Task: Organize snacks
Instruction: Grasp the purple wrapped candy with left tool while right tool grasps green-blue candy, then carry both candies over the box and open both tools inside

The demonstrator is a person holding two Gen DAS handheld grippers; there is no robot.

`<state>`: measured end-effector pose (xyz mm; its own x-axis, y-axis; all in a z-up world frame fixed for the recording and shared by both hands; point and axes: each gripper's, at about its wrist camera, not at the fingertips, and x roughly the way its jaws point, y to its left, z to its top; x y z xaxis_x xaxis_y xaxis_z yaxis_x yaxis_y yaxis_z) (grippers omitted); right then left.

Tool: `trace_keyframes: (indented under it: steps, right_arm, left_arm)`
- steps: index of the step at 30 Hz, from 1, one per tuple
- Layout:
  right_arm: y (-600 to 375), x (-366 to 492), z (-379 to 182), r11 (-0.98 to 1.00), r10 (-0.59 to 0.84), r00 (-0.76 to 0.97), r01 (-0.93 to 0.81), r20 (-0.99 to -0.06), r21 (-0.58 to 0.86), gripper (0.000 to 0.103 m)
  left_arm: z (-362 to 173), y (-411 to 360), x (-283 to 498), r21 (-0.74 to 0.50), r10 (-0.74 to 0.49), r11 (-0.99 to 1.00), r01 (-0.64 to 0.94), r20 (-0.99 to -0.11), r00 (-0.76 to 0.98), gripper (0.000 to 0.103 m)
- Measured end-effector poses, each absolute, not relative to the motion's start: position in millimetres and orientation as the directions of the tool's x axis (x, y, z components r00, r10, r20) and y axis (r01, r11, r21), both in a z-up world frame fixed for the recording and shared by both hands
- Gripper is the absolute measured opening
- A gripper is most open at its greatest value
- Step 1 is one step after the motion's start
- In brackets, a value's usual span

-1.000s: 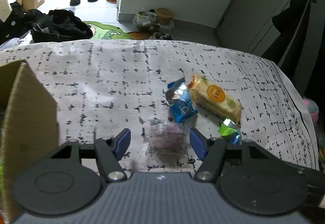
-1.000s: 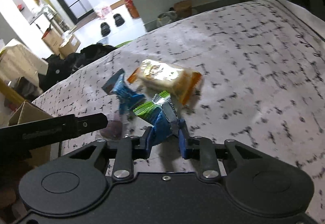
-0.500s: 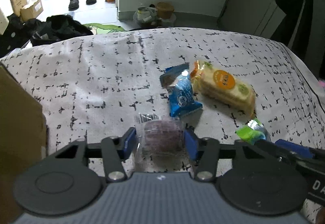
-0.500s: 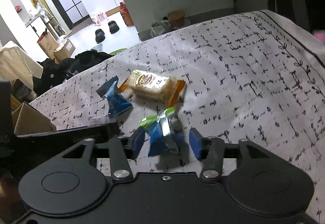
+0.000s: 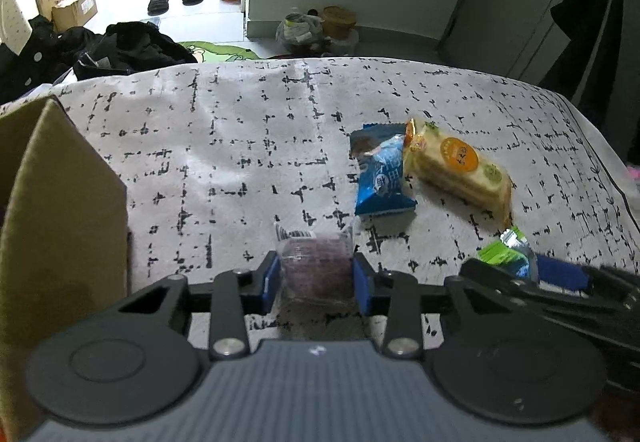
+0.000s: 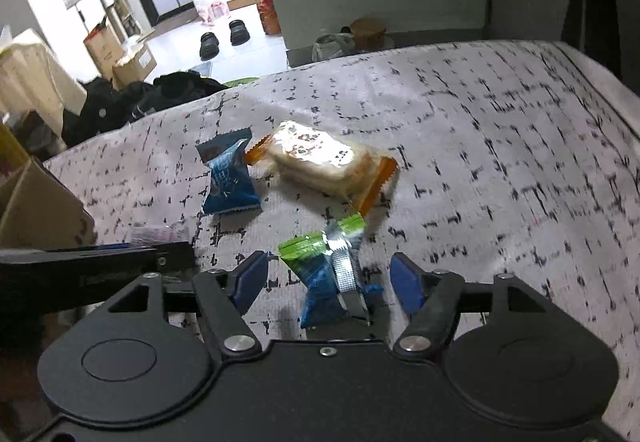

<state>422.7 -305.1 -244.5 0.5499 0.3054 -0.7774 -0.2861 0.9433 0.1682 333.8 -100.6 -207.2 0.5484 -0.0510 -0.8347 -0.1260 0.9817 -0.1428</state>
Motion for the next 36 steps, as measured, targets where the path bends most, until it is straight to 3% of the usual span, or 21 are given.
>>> trace_keyframes:
  steps: [1,3,4,7,36]
  right_arm:
    - [-302.5,423.5,-244.7,0.943,0.297,0.549,-0.296,-0.781,0.151,0.067]
    - [-299.0,424.6,-244.3,0.946,0.273,0.551,-0.305,-0.788,0.114,0.054]
    - [-298.2,424.8,-243.3,0.945,0.267,0.548,-0.309,-0.793,0.105,0.038]
    - [-300.9,424.8,-238.8,0.944,0.289,0.528,-0.296,-0.799,0.146,0.033]
    - [-276.6,375.8,-155.6,0.897,0.439,0.591,-0.327,-0.676,0.297,0.026]
  left_arm:
    - [-206.0,-99.7,332.6,-0.143,-0.053,0.982,-0.122,-0.834,0.549,0.037]
    - [-203.5,-98.5,330.7,-0.142,-0.054,0.983,-0.118,-0.832,0.552,0.037]
    - [-202.6,-97.9,329.4,-0.143,-0.054,0.983,-0.118,-0.831,0.553,0.037]
    - [-199.2,-95.1,323.1,-0.146,-0.055,0.982,-0.120,-0.828,0.558,0.037]
    - [-105.3,-62.8,253.8,-0.193,-0.046,0.974,-0.117,-0.677,0.735,0.037]
